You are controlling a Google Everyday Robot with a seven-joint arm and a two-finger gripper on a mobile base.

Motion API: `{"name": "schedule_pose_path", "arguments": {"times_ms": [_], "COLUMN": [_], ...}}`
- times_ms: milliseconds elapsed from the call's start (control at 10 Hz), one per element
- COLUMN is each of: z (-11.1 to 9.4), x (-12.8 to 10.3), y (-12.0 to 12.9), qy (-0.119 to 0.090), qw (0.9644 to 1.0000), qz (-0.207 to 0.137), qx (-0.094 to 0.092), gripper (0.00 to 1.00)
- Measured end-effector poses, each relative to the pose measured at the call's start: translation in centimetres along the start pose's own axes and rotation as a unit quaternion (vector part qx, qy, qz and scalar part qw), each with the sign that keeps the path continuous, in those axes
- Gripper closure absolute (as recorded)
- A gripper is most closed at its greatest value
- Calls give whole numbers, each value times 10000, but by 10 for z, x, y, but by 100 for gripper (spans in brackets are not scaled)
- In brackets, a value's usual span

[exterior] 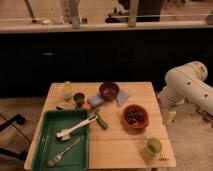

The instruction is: Place grapes in table surface

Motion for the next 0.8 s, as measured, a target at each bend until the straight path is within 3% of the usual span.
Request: {"name": "schedule_pose_path", "arguments": {"times_ms": [800], "z": [0], "x": [0], "y": [0], "qy": [0], "qw": [10000], "qz": [0], "qx": [0], "gripper": [20]}}
